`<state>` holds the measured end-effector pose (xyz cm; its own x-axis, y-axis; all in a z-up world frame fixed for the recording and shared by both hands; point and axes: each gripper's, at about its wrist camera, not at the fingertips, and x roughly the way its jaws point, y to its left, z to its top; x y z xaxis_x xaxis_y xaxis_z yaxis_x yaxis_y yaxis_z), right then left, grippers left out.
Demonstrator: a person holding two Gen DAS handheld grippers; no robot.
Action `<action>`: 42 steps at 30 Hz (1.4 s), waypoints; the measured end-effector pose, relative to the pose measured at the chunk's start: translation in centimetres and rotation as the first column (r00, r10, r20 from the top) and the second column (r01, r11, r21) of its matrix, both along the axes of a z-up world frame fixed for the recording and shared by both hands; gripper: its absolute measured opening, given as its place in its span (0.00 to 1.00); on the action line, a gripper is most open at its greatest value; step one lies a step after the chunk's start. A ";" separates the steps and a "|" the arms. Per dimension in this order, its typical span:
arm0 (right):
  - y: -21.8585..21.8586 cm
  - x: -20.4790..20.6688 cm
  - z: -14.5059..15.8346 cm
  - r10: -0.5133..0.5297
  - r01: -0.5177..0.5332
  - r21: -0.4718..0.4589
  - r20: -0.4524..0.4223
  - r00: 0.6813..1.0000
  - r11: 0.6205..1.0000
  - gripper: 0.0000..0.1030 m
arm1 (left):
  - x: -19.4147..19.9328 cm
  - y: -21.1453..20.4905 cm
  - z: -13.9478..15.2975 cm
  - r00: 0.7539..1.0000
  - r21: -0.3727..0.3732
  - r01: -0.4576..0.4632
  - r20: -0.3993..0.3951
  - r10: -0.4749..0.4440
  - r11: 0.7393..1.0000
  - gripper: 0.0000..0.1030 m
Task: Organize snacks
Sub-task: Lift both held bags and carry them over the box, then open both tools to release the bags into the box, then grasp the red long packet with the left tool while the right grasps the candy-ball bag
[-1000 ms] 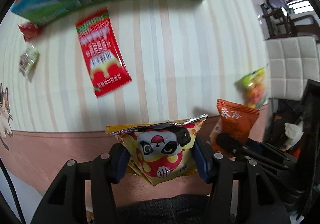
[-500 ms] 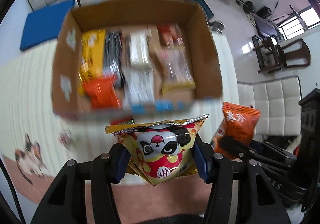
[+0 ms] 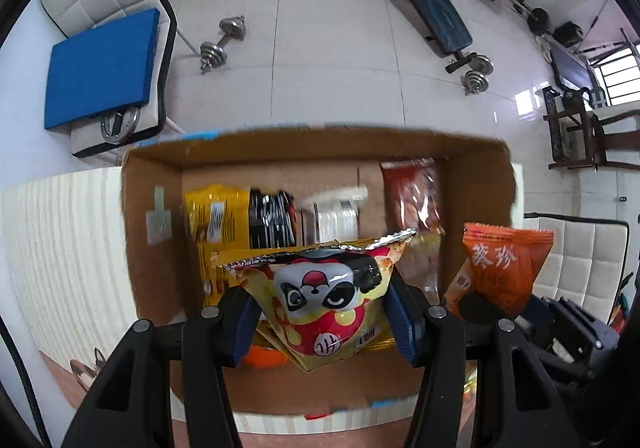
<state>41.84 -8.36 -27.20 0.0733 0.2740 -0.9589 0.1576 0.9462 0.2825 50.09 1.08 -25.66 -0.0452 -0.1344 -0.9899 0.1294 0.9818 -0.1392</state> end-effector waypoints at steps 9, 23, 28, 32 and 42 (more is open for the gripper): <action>1.2 3.4 -3.3 0.031 -0.029 0.025 -0.052 0.998 0.999 0.45 | 3.3 -0.5 -2.6 0.996 0.007 0.022 -0.083 -0.022 1.000 0.54; 1.4 3.2 -3.2 0.062 -0.066 -0.045 -0.095 0.994 0.997 0.88 | 3.7 0.0 -2.7 0.996 -0.024 0.006 -0.089 -0.008 1.000 0.86; 1.8 2.1 -2.2 0.070 -0.075 -0.079 -0.067 0.995 0.994 0.89 | 2.5 0.7 -1.2 1.000 -0.009 0.008 0.005 -0.008 1.000 0.86; 2.2 0.2 -1.1 0.080 -0.081 -0.120 -0.020 0.997 0.989 0.89 | 0.3 1.5 0.5 0.995 -0.007 -0.001 0.096 0.002 1.000 0.86; 2.0 -6.9 1.9 0.047 -0.024 -0.190 0.115 0.992 0.982 0.89 | -7.7 3.2 3.8 0.970 0.030 -0.023 0.244 0.015 0.999 0.86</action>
<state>34.90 -6.32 -25.29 0.1828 0.0946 -0.9786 0.0993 0.9885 0.1141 42.35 4.25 -21.83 0.2003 -0.1009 -0.9745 0.1370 0.9878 -0.0741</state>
